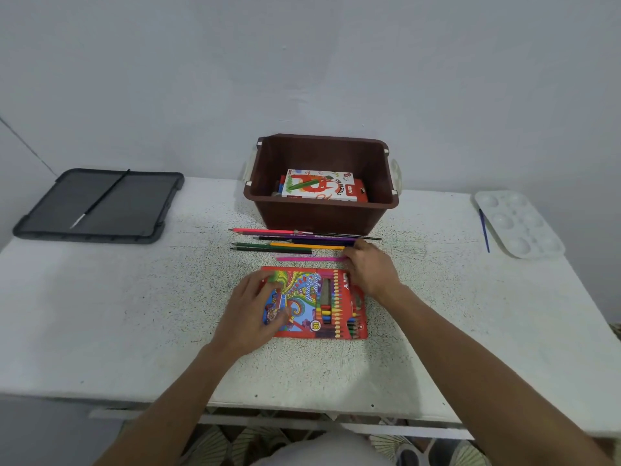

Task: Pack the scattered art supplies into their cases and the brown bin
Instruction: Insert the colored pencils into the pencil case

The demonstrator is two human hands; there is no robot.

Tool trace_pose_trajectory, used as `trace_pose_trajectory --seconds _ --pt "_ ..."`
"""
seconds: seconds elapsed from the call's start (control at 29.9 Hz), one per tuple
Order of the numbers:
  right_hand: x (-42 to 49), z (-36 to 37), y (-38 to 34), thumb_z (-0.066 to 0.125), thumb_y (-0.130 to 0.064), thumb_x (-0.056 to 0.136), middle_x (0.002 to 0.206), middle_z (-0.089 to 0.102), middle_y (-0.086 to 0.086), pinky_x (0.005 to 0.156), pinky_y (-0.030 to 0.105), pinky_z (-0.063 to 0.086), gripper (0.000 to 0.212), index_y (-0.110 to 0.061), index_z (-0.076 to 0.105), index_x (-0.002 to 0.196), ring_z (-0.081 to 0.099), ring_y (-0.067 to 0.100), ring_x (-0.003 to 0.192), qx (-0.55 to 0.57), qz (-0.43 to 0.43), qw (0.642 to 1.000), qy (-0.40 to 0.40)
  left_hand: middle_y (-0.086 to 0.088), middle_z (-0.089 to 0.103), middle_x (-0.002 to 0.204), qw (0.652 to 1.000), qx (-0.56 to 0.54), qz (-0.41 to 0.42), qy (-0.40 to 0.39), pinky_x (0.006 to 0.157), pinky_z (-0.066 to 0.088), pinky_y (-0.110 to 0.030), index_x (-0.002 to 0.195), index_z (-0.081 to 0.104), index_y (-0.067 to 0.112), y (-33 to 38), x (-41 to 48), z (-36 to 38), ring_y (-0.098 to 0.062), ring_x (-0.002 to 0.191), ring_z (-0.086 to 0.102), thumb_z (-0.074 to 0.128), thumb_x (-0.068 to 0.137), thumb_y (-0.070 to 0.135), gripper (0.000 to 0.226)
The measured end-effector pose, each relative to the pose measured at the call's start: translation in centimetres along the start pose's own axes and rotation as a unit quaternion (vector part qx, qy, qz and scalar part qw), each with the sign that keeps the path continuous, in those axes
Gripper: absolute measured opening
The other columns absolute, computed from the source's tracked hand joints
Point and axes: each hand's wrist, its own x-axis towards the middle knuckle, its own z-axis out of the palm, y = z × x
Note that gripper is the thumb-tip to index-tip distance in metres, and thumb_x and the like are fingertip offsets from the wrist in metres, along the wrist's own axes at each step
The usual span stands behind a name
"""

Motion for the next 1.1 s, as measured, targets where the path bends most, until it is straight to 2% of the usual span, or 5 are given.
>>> trace_pose_trajectory --seconds 0.3,0.43,0.84,1.0,1.1 --pt "-2.9 -1.6 3.7 0.054 -0.017 0.099 0.094 0.06 0.007 0.057 0.026 0.042 0.02 -0.009 0.069 0.108 0.06 0.024 0.072 0.028 0.01 0.995 0.093 0.001 0.02 0.156 0.993 0.044 0.017 -0.111 0.114 0.018 -0.046 0.145 0.035 0.026 0.3 -0.1 -0.3 -0.021 0.145 0.013 0.04 0.065 0.094 0.105" --pt "-5.7 -3.3 7.2 0.064 -0.012 0.092 0.086 0.061 0.008 0.049 0.023 0.038 0.013 -0.007 0.072 0.101 0.055 0.022 0.06 -0.006 -0.005 0.994 0.11 0.001 0.019 0.156 0.992 0.042 0.02 -0.117 0.115 0.019 -0.048 0.146 0.029 0.028 0.2 -0.1 -0.4 -0.023 0.146 0.014 0.042 0.063 0.096 0.108" --pt "-10.9 -3.7 10.7 0.078 -0.008 0.079 0.084 0.06 0.007 0.042 0.027 0.042 0.017 -0.011 0.074 0.095 0.059 0.028 0.062 -0.053 -0.037 0.992 0.112 0.003 0.022 0.153 0.994 0.029 0.024 -0.107 0.111 0.019 -0.041 0.145 0.032 0.026 0.5 0.0 -0.4 -0.019 0.143 0.018 0.048 0.061 0.094 0.109" --pt "-10.9 -1.5 7.1 0.073 -0.015 0.084 0.079 0.059 0.006 0.05 0.022 0.035 0.015 -0.011 0.074 0.099 0.055 0.02 0.062 -0.005 -0.08 0.991 0.111 0.004 0.02 0.153 0.994 0.028 0.022 -0.107 0.111 0.021 -0.042 0.145 0.031 0.026 0.5 0.1 -0.4 -0.02 0.143 0.018 0.048 0.062 0.093 0.109" --pt "-10.8 -0.1 4.6 0.055 -0.031 0.095 0.078 0.056 0.002 0.05 0.021 0.035 0.026 -0.016 0.074 0.104 0.052 0.016 0.061 0.037 -0.095 0.99 0.098 0.003 0.021 0.153 0.994 0.029 0.02 -0.106 0.111 0.023 -0.044 0.145 0.032 0.026 0.5 0.1 -0.4 -0.02 0.143 0.019 0.049 0.062 0.093 0.109"
